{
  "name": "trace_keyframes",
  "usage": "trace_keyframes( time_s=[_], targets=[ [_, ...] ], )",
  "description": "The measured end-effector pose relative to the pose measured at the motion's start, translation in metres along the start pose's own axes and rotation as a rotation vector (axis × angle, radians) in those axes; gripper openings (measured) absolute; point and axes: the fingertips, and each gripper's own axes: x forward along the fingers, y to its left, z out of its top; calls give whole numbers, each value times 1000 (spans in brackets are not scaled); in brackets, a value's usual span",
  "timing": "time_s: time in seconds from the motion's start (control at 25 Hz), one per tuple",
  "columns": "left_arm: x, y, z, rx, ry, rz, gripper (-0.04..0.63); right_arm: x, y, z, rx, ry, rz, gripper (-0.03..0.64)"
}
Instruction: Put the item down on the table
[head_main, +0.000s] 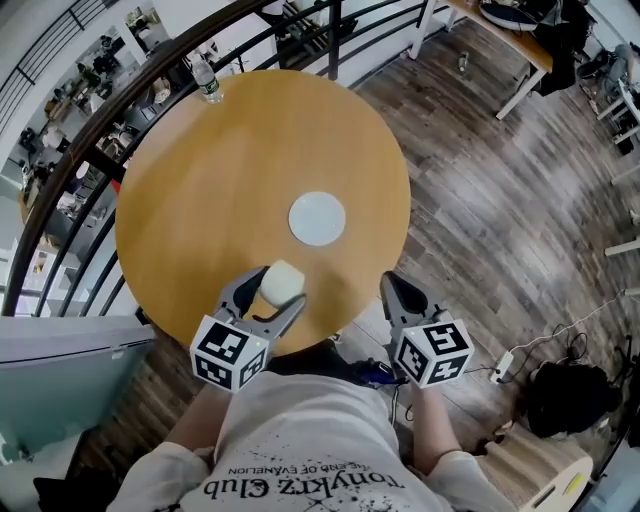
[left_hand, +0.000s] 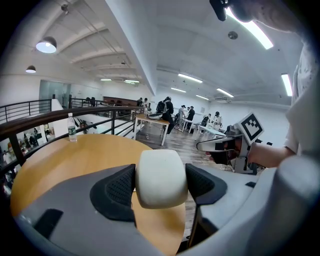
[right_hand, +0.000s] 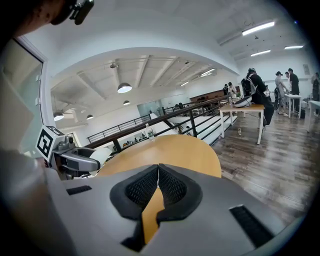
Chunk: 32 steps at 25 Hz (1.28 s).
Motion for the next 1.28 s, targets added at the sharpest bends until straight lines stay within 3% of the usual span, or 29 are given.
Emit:
trace_keyframes(
  time_s=[0.48, 0.92, 1.28],
  targets=[
    [22, 35, 5, 20, 40, -23, 322, 27, -4, 1, 1, 28, -46, 26],
    [76, 75, -6, 42, 84, -35, 322, 77, -22, -7, -1, 47, -59, 25],
    [129, 122, -44, 34, 123, -48, 322, 133, -34, -42, 1, 92, -69, 25]
  ],
)
